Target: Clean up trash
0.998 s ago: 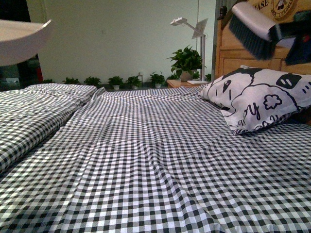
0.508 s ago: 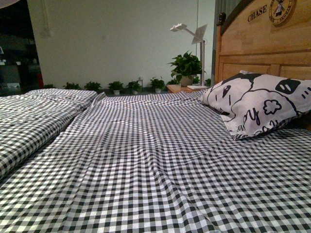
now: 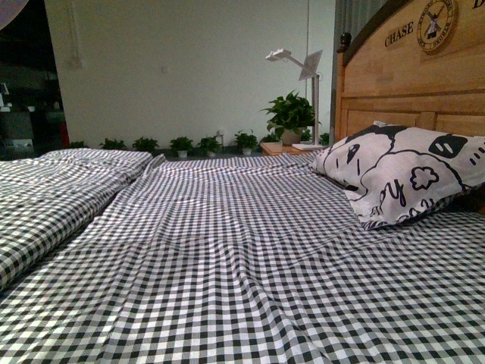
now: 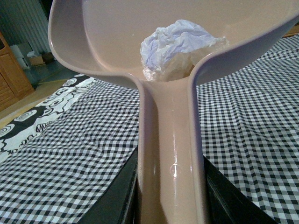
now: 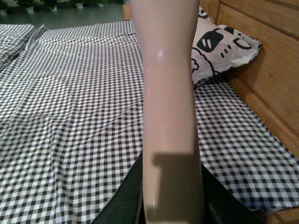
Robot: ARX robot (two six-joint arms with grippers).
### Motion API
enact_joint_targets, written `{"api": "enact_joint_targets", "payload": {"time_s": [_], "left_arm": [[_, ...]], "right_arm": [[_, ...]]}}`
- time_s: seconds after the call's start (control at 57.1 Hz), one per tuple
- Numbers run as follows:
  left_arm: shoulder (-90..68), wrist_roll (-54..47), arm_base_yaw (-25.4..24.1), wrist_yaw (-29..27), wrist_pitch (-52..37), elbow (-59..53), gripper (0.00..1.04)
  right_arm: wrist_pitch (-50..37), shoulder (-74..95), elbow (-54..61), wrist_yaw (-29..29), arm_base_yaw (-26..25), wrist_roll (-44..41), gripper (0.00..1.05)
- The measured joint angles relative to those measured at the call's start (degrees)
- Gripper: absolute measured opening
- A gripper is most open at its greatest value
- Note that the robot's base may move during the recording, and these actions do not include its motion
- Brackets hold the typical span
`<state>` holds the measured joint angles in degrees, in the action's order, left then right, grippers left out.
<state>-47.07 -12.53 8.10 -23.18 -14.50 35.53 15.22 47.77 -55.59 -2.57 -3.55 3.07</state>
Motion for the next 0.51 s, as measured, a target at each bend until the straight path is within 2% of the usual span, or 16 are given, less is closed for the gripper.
{"api": "enact_joint_targets", "payload": {"time_s": [0.508], "left_arm": [[0.04, 2.78, -0.28, 1.75, 0.61, -0.17, 0.28]], "right_arm": [[0.76, -0.31, 0.04, -0.42, 1.09, 0.13, 0.20]]}}
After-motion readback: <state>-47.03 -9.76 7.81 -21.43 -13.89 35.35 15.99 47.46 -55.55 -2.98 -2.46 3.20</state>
